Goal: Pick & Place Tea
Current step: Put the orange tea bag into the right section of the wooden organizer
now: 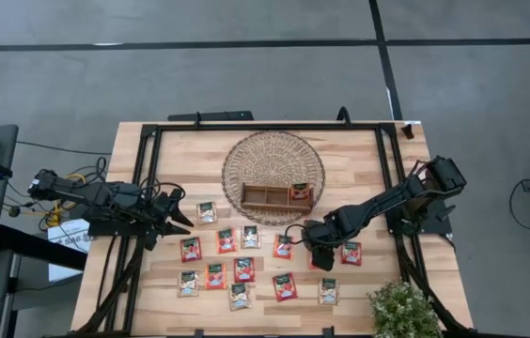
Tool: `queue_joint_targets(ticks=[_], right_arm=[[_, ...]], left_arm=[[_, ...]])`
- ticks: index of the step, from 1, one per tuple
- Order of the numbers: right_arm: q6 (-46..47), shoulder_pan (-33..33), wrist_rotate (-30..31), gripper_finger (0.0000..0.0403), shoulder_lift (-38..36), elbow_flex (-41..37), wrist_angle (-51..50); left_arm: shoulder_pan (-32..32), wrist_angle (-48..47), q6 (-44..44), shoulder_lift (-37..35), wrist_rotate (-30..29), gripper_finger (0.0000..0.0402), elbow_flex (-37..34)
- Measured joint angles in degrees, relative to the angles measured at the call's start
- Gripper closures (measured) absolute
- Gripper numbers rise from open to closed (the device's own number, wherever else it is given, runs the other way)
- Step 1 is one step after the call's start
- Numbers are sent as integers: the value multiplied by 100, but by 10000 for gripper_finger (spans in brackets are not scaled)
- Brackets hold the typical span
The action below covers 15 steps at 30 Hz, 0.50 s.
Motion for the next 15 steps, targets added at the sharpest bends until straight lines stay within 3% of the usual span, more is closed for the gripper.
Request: queue_joint_targets(ticks=[15], right_arm=[[135, 157, 61, 182, -15, -161, 42]], left_arm=[[1, 0, 0, 0, -2, 298, 0]])
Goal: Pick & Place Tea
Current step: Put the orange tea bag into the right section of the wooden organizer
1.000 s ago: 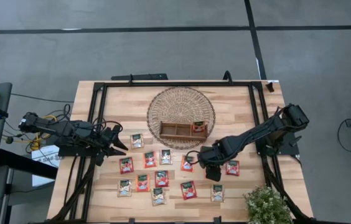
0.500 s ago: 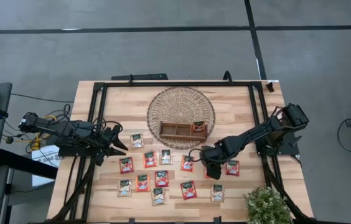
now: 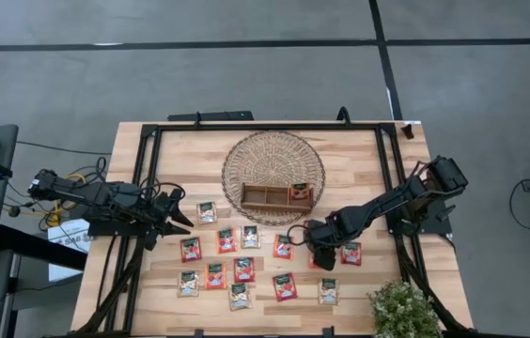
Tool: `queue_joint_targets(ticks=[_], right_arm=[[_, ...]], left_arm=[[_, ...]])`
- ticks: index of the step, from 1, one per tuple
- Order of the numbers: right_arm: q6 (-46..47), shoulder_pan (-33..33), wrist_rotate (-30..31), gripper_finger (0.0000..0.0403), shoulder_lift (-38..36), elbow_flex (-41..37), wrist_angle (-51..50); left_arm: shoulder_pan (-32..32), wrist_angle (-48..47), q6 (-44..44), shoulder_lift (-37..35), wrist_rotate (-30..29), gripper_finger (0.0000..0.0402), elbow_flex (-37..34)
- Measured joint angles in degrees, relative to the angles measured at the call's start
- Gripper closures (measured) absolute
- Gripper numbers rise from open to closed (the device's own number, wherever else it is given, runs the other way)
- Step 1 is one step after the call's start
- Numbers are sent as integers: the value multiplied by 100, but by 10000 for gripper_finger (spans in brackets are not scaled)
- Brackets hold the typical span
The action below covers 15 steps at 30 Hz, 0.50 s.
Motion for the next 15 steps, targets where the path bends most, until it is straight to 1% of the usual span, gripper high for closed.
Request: queue_joint_targets(ticks=[3, 11, 15], right_arm=[[13, 26, -13, 199, 2, -6, -56], [98, 21, -133, 272, 7, -12, -237], [138, 21, -169, 299, 7, -15, -270]], left_arm=[[-2, 0, 0, 0, 0, 298, 0], [0, 2, -2, 0, 0, 298, 0], [-1, 2, -2, 0, 8, 298, 0]])
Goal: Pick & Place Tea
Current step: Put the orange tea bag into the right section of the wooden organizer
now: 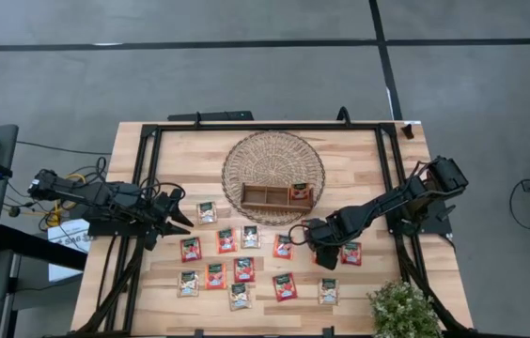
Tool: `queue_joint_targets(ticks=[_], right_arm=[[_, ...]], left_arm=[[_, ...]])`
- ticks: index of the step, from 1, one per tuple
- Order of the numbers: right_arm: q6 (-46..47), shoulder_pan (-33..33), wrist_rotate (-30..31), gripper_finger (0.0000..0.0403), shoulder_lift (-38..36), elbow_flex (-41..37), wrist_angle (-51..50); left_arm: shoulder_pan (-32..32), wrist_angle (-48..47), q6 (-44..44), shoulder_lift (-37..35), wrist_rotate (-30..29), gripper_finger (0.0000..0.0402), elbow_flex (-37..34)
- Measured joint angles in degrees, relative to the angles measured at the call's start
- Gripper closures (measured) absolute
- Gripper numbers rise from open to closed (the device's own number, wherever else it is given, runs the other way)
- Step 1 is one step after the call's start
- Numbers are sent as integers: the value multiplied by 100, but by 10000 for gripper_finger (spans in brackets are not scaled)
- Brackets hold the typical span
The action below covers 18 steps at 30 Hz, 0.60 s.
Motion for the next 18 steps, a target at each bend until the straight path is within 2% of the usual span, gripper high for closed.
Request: queue_joint_targets(ticks=[8, 14, 18], right_arm=[[45, 0, -114, 338, 7, 0, -155], [180, 4, -161, 393, -9, -7, -241], [194, 9, -176, 395, -11, -7, -249]], left_arm=[[0, 0, -2, 0, 91, 298, 0], [1, 2, 0, 0, 94, 298, 0], [0, 2, 0, 0, 95, 298, 0]])
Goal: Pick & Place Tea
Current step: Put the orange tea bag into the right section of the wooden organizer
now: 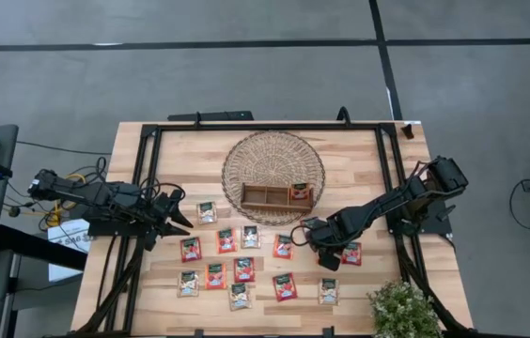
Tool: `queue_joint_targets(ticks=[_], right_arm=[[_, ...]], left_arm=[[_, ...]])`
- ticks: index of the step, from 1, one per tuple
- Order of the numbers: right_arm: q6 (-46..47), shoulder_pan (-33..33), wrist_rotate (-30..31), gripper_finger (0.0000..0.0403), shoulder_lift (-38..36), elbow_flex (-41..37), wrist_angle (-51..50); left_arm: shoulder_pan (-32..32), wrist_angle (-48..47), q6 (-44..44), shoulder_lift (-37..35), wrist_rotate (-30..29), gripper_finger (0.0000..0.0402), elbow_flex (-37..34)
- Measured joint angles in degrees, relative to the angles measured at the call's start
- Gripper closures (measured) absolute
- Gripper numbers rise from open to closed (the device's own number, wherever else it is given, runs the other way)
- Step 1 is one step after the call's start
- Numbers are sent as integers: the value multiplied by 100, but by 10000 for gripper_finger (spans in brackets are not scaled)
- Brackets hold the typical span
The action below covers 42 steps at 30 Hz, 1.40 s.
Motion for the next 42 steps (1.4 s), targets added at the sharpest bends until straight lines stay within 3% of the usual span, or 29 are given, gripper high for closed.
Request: queue_joint_targets(ticks=[15, 26, 42], right_arm=[[-48, 14, -121, 403, -256, 163, -392], [26, -7, 404, 403, -1016, 597, -1227], [-929, -394, 1407, 403, -1102, 2955, -3299]], left_arm=[[2, 2, 0, 0, 3, 298, 0], [0, 7, 0, 0, 2, 298, 0], [0, 10, 2, 0, 0, 298, 0]])
